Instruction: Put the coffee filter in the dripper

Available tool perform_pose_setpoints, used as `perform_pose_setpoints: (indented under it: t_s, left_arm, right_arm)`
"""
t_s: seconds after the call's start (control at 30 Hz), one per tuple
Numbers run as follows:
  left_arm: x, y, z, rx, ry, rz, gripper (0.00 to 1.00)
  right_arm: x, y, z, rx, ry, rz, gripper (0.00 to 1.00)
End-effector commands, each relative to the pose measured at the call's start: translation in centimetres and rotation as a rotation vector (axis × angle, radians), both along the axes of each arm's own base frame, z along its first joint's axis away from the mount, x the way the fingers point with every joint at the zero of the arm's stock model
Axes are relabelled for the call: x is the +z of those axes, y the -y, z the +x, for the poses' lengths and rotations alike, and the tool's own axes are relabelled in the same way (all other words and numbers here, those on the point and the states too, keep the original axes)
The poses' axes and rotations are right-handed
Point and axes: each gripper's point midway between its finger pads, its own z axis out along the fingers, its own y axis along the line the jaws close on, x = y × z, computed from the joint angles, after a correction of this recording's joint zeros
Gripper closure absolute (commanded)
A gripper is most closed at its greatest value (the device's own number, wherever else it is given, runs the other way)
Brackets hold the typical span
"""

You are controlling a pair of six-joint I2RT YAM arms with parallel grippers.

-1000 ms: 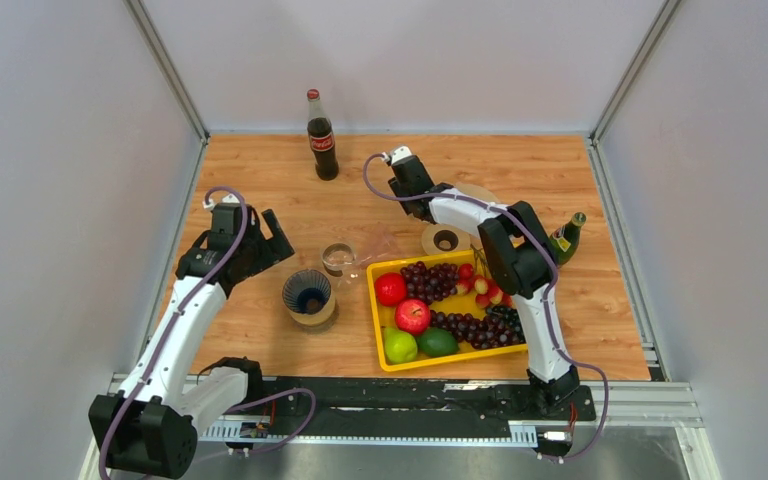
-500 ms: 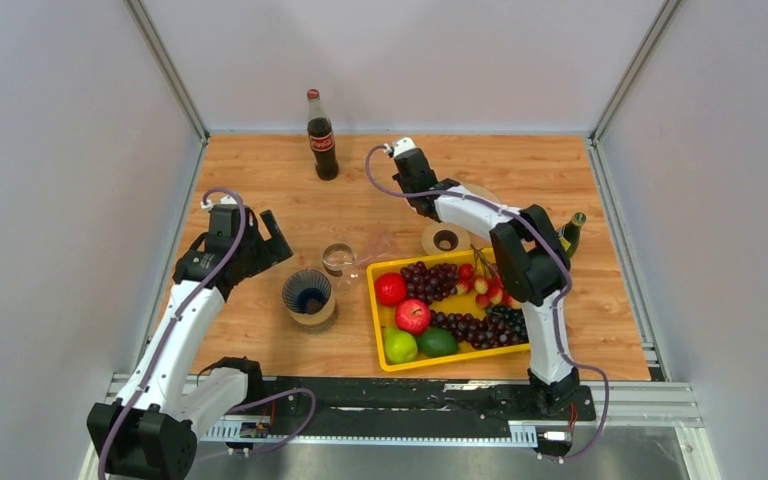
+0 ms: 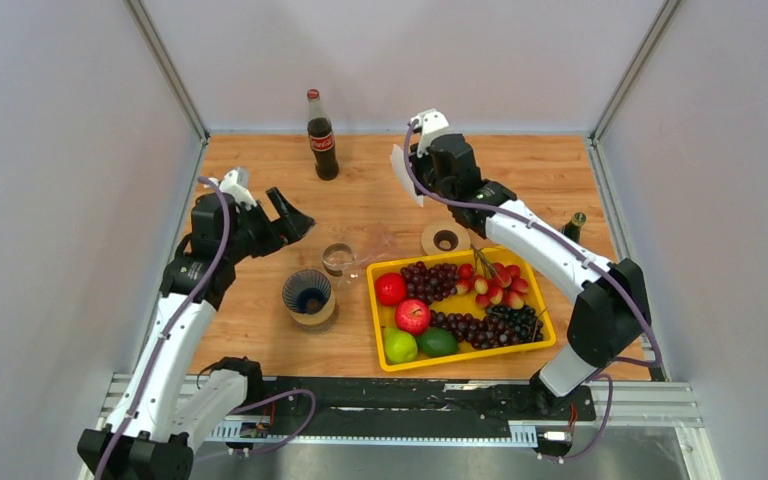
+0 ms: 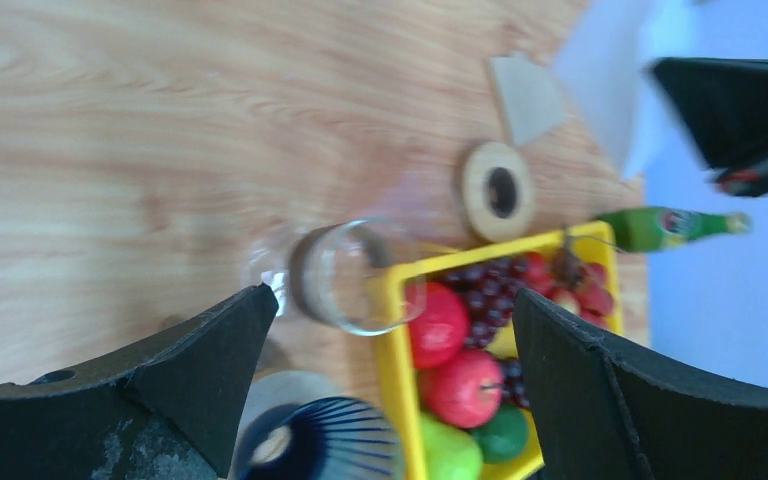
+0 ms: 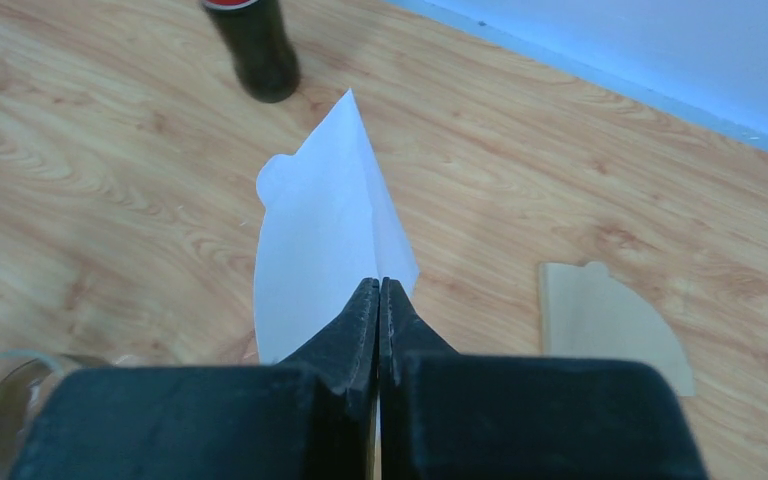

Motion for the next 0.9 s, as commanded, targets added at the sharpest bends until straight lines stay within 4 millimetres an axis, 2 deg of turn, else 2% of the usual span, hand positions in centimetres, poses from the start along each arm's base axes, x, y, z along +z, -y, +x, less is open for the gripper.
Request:
perform_pose_setpoints:
  t_s: [0.0,0.03,0.07,0.1,0.13,0.23,0.27,0.3,0.4,0.53,0.63,0.87]
  left_arm:
    - [6.0,5.5,1.5,-0.186,0.183,-0.149,0.0]
    - [6.9,6.4,1.6,-0.199,0.205,-0.126,0.0]
    - [6.4,7.0,2.1,-0.204,0.189,-0.107,0.0]
    - [7.1,7.6,2.3,-0.209,0.201,-0.088,0.0]
    - [6.4,8.1,2.9,-0.208,0.177,-0.075,0.0]
    - [6.4,9.2,4.5,-0.188,0.174,-0.06,0.0]
    - [5.7,9.5,5.2,-0.184,0.152,-0.054,0.0]
    - [5.9,10.1,5.4,-0.191,0.153,-0.063,0.0]
    - [4.4,11.6,6.2,-0.219,0.106,-0.067,0.0]
    - [2.6,11.7,6.7,-0.19,0.062,-0.03,0.0]
    - [2.1,11.6,7.2,-0.166,0.057,-0.02,0.0]
    - [0.6,12.1,8.0,-0.164,0.028,0.007,0.15]
  right_arm:
    - [0.3,-2.5,-3.4,0.042,-0.034,0.058,1.0]
    - [0.5,-3.1,-4.1,0.061,-0.046,0.077,1.0]
    - [0.7,-3.5,-4.6,0.078,-0.056,0.092,1.0]
    - [0.9,-4.0,-5.3,0.089,-0.061,0.097,1.0]
    - [1.1,-4.1,-5.7,0.088,-0.059,0.098,1.0]
    - [1.8,-5.2,-7.4,0.108,-0.042,0.098,1.0]
    - [1.7,-5.5,-7.8,0.115,-0.044,0.1,1.0]
    - [1.7,-5.7,-8.2,0.118,-0.048,0.105,1.0]
    - [1.7,-6.1,-8.7,0.107,-0.052,0.115,1.0]
    - [1.9,-6.4,-9.0,0.099,-0.047,0.119,1.0]
    - [1.8,-7.2,-9.7,0.132,-0.058,0.125,1.0]
    - [2.1,-7.0,-9.3,0.098,-0.047,0.133,1.0]
